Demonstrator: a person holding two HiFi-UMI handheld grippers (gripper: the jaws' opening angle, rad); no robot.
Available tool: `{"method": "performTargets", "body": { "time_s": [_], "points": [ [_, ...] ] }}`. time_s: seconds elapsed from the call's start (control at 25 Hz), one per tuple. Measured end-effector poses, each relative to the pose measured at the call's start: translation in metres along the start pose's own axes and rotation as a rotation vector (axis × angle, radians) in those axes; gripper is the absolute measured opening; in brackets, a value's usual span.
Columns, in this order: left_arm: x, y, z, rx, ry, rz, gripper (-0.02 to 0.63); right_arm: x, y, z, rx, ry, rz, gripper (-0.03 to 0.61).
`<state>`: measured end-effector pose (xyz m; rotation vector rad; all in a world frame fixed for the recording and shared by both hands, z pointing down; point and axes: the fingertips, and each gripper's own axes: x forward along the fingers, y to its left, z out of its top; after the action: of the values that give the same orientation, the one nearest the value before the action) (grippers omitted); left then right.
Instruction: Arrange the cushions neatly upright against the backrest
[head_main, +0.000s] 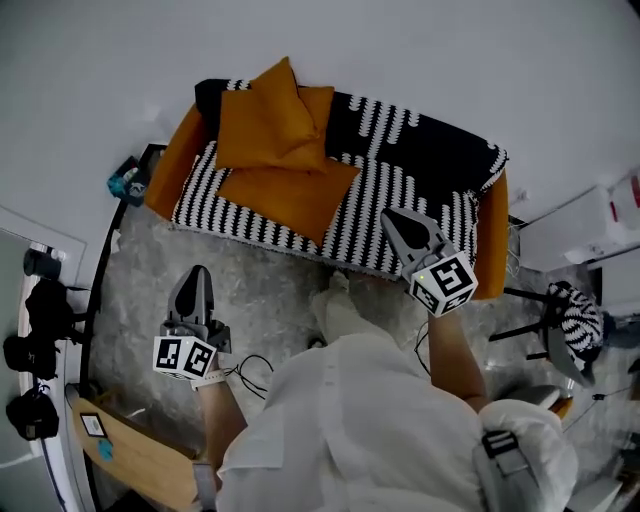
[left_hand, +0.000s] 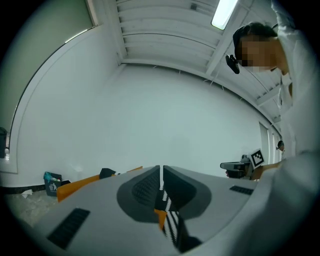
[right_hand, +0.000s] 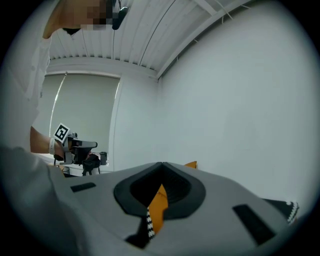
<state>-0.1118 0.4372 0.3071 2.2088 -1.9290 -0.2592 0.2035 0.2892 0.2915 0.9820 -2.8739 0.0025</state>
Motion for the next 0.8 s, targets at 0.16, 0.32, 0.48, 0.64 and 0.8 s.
{"method": "performTargets", "body": {
  "time_s": [0.16,0.32,0.48,0.64,0.8],
  "points": [
    [0.056,0.019,0.005,0.022,0.006,-0.002,0.031,0.045,-0.043,-0.002,0.013,-0.008,-0.006,0.008],
    [0.12,0.037,0.012,0.037,0.027,-0.017,0.031,0.095,-0.088,0.0,0.032,-0.014,0.007,0.008],
    [0.186,0.049,0.026,0.04,0.006,-0.023,0.031,0.142,-0.123,0.01,-0.005,-0.017,0.036,0.008],
    [0.226,0.045,0.034,0.064,-0.004,-0.051,0.031,0.163,-0.147,0.014,0.025,-0.045,0.052,0.009],
    [0.261,0.058,0.026,0.043,-0.011,-0.061,0.031,0.196,-0.165,0.015,0.059,-0.028,0.058,0.063]
  ]
}}
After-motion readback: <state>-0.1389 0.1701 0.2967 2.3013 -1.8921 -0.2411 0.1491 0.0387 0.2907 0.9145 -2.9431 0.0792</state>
